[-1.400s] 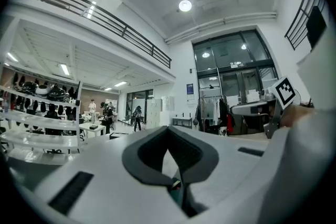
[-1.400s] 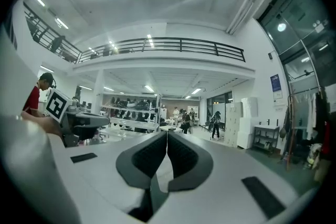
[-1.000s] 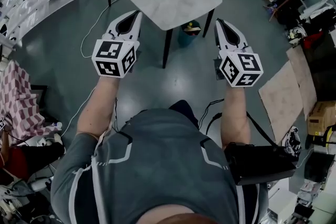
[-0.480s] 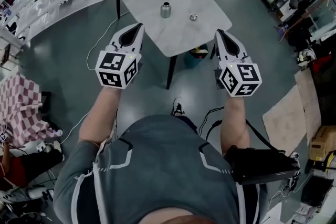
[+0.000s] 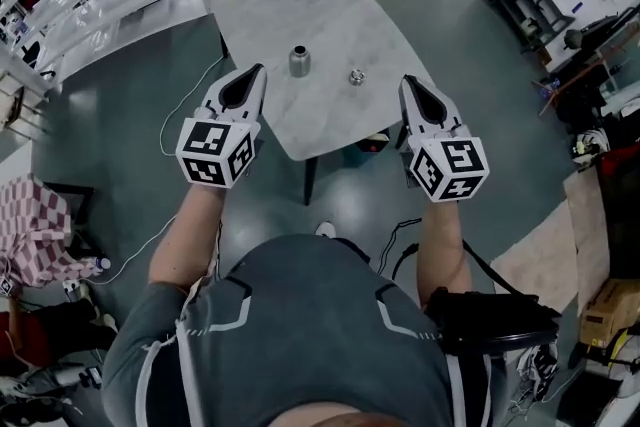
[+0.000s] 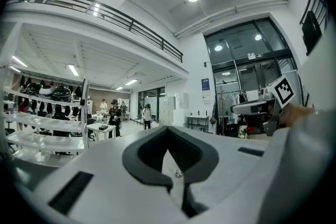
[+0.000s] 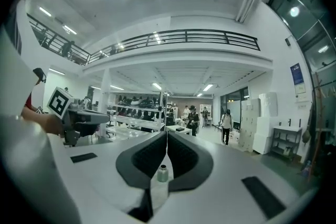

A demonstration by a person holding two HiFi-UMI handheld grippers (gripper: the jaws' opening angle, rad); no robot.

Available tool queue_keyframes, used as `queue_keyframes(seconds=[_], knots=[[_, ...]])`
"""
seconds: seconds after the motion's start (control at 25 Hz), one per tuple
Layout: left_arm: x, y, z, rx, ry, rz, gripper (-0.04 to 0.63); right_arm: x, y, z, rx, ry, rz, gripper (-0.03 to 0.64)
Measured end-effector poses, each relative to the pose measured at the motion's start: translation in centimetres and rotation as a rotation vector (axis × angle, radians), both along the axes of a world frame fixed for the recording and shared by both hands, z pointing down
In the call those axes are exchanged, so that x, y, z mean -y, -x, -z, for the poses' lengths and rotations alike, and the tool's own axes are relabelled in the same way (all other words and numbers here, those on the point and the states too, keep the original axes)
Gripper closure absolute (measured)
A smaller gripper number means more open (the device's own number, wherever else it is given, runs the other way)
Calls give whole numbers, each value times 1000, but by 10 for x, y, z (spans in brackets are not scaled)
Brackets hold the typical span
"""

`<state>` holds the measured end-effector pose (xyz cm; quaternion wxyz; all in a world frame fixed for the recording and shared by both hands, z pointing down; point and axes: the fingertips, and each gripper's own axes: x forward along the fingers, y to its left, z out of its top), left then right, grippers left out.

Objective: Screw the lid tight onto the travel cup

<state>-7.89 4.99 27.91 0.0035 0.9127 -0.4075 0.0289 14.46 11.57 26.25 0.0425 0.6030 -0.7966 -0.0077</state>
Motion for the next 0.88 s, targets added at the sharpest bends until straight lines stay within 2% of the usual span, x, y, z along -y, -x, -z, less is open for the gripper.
queue_keyframes(seconds=[0.24, 0.44, 0.64, 0.88], knots=[[39, -48, -5, 14, 28, 33, 588, 38, -50, -11, 28, 28, 28, 589], [74, -74, -5, 37, 38, 33, 588, 79, -69, -15, 42, 33, 58, 589], [92, -76, -24, 45, 44, 23, 588, 100, -68, -28, 43, 35, 60, 589], [140, -64, -27, 26, 29, -38, 588, 142, -51, -34, 23, 47, 17, 589]])
